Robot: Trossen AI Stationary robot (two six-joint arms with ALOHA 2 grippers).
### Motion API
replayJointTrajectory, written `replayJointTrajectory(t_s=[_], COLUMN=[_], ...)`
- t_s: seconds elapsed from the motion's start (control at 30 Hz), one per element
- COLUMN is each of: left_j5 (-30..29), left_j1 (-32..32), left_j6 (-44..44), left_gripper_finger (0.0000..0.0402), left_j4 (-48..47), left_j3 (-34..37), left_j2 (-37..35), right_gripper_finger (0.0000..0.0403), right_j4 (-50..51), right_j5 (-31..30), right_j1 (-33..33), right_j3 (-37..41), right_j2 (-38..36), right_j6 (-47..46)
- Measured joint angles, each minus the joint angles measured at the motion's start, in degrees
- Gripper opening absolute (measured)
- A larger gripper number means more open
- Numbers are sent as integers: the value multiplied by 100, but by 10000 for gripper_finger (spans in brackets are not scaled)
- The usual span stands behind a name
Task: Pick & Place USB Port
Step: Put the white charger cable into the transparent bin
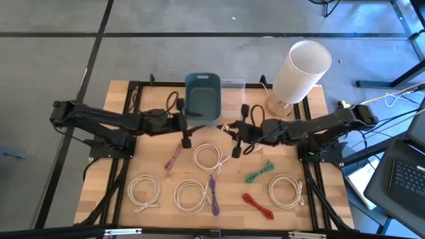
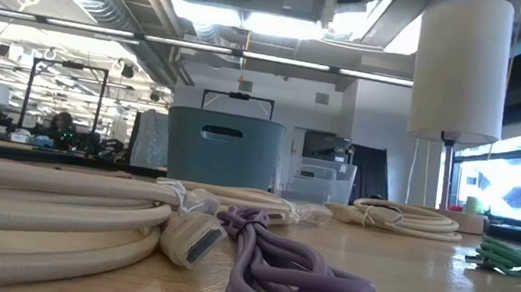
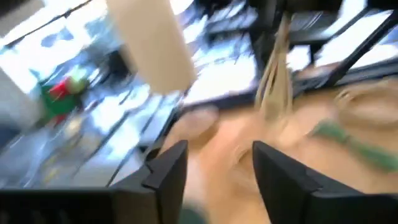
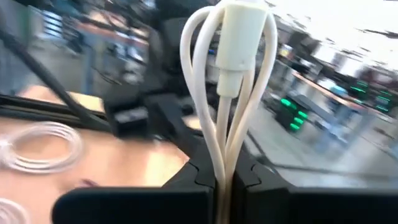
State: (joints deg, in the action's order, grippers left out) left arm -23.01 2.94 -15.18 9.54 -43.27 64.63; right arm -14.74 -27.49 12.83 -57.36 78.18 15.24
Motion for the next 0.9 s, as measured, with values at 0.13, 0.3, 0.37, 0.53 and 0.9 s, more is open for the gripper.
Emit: replayJointTrajectory(t_s=[0.13,0.3,0.37,0.53,0.9], left_j5=[-630,-899,-896,-902,-907], left_j1=[159,284,329,453,568], left_j6=[734,1622,1821,2117,2194], left_gripper_finger=[203,202,199,195,194], left_j4=[-1319,-2381,-2472,-2589,-2656], left_j3=[0,7,10,70,70], left_j2=[-407,-636,-641,-608,-586], right_gripper_finger=[4,3,3,3,3], right_j4=[716,1059,1290,2708,4649], right_j5=[-588,450,855,1266,1482], right_j1=[-258,-1382,-1870,-2876,-3261], right_j3=[-2,-2,-126,-971,-2907], right_j2=[-212,-343,-333,-54,1580], right_j6=[-407,-1412,-1735,-2587,-3457])
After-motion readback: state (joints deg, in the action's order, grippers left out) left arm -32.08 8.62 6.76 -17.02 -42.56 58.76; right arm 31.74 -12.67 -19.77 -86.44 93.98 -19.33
